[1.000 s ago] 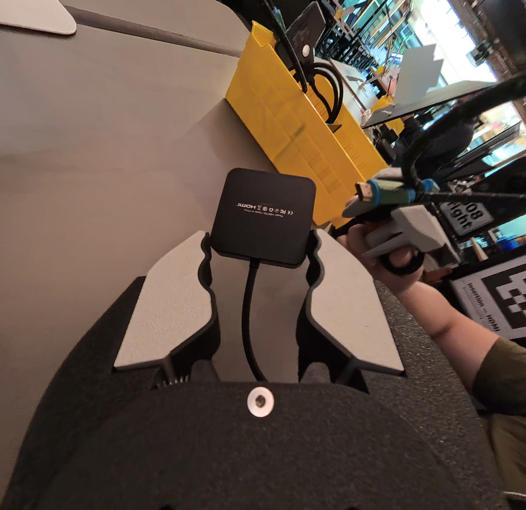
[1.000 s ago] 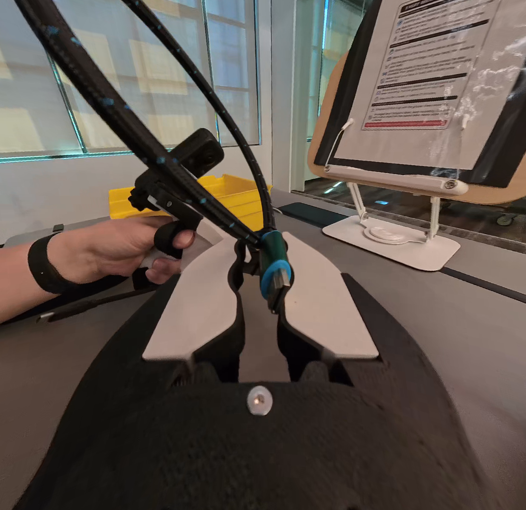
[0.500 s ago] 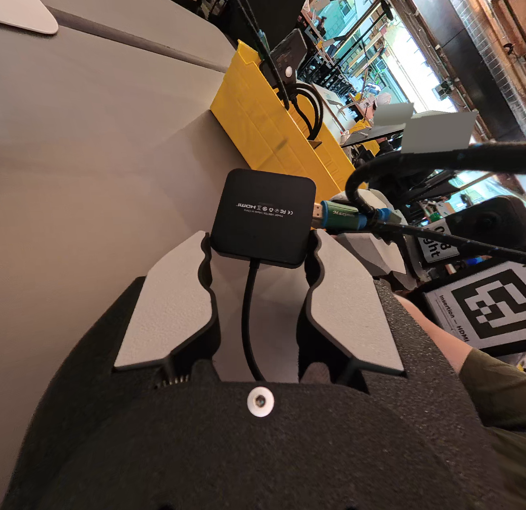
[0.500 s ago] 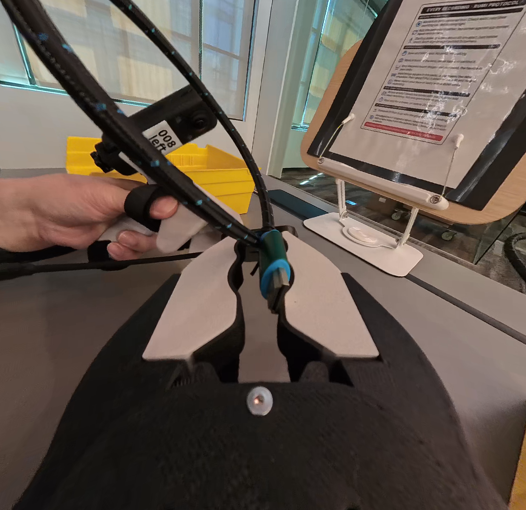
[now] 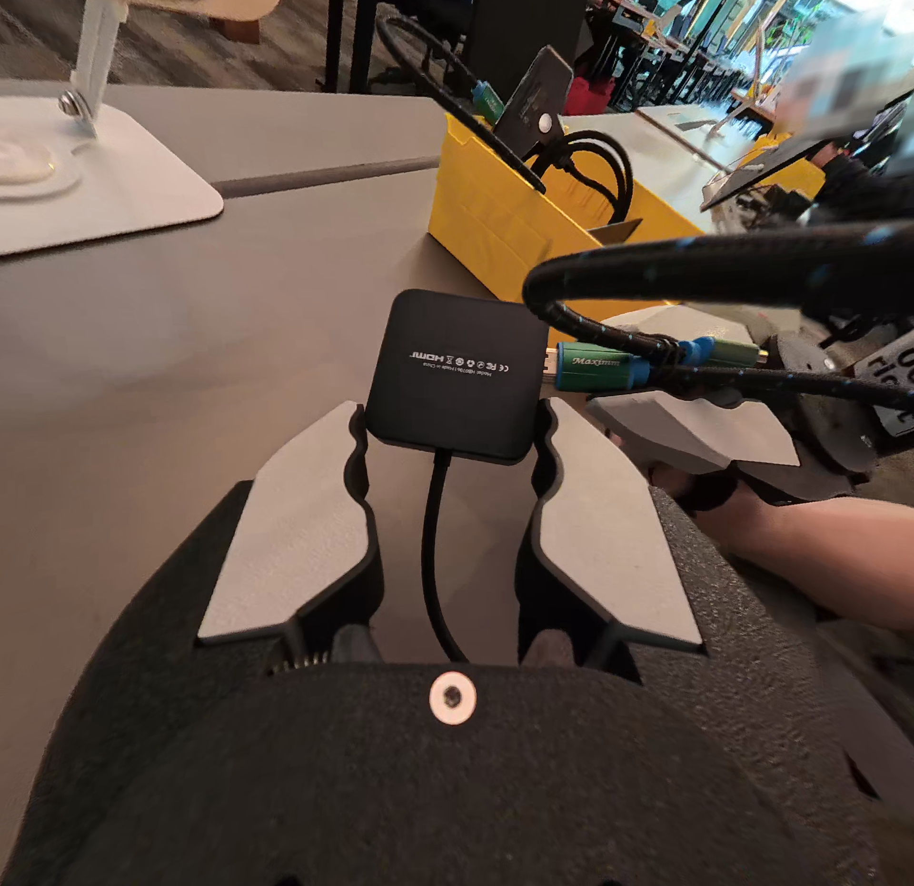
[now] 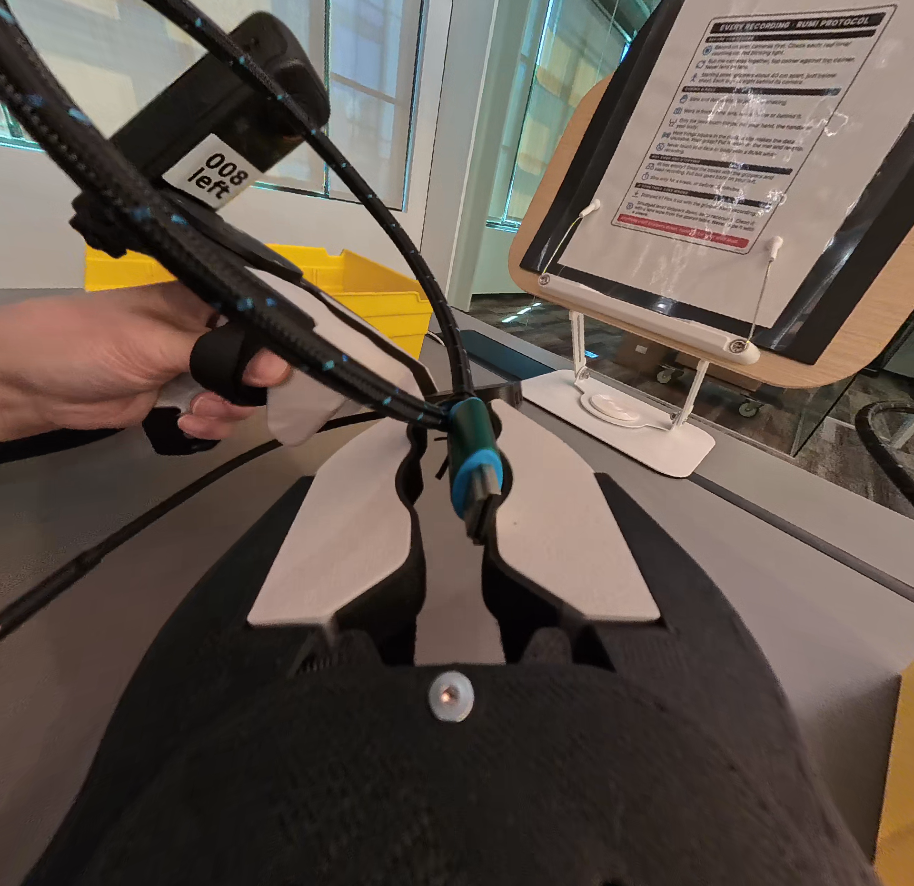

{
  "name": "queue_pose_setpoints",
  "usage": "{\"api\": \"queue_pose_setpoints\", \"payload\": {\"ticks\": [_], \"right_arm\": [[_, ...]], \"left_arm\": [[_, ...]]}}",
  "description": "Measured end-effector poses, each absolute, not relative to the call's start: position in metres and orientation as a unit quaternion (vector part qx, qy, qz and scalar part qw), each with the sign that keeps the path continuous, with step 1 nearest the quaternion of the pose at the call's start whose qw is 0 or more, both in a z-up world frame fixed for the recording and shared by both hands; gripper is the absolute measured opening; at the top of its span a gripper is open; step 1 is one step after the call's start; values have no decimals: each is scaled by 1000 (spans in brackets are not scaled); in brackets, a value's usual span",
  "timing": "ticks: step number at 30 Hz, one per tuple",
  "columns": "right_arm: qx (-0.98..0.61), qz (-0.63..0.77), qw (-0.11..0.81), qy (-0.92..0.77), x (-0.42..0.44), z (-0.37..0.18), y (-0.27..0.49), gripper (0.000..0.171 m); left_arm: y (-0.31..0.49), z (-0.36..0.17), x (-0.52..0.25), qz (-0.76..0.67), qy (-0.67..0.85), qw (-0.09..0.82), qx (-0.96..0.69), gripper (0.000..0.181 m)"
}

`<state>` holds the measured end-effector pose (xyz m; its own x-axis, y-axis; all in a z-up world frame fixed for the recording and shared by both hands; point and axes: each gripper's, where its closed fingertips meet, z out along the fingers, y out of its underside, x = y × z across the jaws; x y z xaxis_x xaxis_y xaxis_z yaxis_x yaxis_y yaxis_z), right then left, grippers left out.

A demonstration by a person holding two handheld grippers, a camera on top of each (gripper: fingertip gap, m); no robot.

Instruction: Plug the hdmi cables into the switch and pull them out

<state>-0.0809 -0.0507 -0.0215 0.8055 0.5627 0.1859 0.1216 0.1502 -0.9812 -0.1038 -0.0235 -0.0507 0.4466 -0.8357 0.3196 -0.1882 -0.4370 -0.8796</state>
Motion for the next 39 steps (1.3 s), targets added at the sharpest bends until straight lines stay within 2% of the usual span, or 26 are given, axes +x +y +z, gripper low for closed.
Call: {"api": "queue_pose_setpoints", "payload": {"ticks": [8, 16, 31, 34, 39], "right_arm": [[-624, 138, 723, -261, -80, -23, -51, 23], [-603, 133, 742, -261, -81, -18, -53, 22], [-618, 108, 714, -311, -86, -28, -50, 23], [-615, 112, 722, -297, -86, -27, -49, 29], [-608, 103, 725, -307, -88, -25, -52, 24]], "left_arm": [[-24, -50, -104, -363, 356, 427, -748, 65], [-31, -56, -99, -422, 325, 380, -757, 65], [-28, -66, -106, -386, 340, 358, -779, 65], [-31, -68, -104, -382, 348, 355, -779, 63], [-33, -69, -103, -388, 349, 350, -778, 65]]}}
